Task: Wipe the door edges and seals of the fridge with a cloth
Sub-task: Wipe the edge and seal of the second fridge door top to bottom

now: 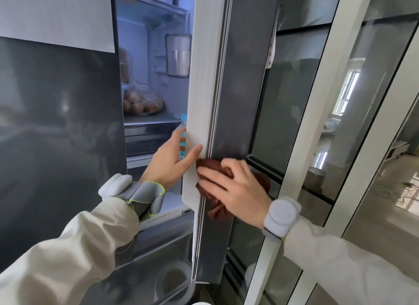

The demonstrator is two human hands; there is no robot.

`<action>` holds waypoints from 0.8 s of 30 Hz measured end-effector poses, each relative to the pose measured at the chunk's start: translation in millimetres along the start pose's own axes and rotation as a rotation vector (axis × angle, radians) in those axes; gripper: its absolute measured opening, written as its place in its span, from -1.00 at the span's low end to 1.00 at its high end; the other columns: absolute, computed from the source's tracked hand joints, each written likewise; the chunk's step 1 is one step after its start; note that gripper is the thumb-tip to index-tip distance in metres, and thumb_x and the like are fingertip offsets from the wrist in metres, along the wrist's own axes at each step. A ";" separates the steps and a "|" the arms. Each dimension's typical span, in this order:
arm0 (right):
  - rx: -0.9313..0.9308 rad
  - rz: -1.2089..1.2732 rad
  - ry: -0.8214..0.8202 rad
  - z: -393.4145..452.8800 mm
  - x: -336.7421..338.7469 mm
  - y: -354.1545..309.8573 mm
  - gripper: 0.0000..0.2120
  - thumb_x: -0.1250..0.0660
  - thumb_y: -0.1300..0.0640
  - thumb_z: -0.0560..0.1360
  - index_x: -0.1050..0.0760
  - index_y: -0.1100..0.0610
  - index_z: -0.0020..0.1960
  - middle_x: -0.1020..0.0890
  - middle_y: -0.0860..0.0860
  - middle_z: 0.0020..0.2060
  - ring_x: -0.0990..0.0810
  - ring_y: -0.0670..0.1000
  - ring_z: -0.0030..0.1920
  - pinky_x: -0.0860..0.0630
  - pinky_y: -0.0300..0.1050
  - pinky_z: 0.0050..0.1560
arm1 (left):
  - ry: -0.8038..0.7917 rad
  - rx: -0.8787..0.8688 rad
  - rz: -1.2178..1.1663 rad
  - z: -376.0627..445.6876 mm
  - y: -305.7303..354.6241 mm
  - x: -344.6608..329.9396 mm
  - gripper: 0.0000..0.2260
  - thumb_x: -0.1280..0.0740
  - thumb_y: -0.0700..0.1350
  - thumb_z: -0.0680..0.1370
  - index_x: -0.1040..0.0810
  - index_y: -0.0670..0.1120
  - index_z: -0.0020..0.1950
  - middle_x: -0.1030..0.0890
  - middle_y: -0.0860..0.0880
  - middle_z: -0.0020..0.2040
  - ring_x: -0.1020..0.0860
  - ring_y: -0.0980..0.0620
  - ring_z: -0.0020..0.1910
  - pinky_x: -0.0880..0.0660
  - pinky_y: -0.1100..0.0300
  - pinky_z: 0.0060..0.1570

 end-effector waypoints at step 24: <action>-0.017 -0.102 0.017 25.9 9.3 33.3 -0.81 -0.29 0.27 0.53 -0.60 0.13 0.09 -0.58 0.08 0.19 -0.37 0.18 0.06 -0.35 0.03 -0.05 | -0.087 0.033 0.044 33.7 15.5 14.9 -0.52 -0.38 0.02 0.46 -0.32 -0.10 0.29 -0.52 0.02 0.11 -0.55 0.00 0.02 -0.50 0.00 0.05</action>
Point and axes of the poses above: each hand's wrist, its own z-axis towards the middle knuckle, its own x-axis out of the back of the hand, y = z × x, the point moved 2 cm from there along z, towards the middle knuckle
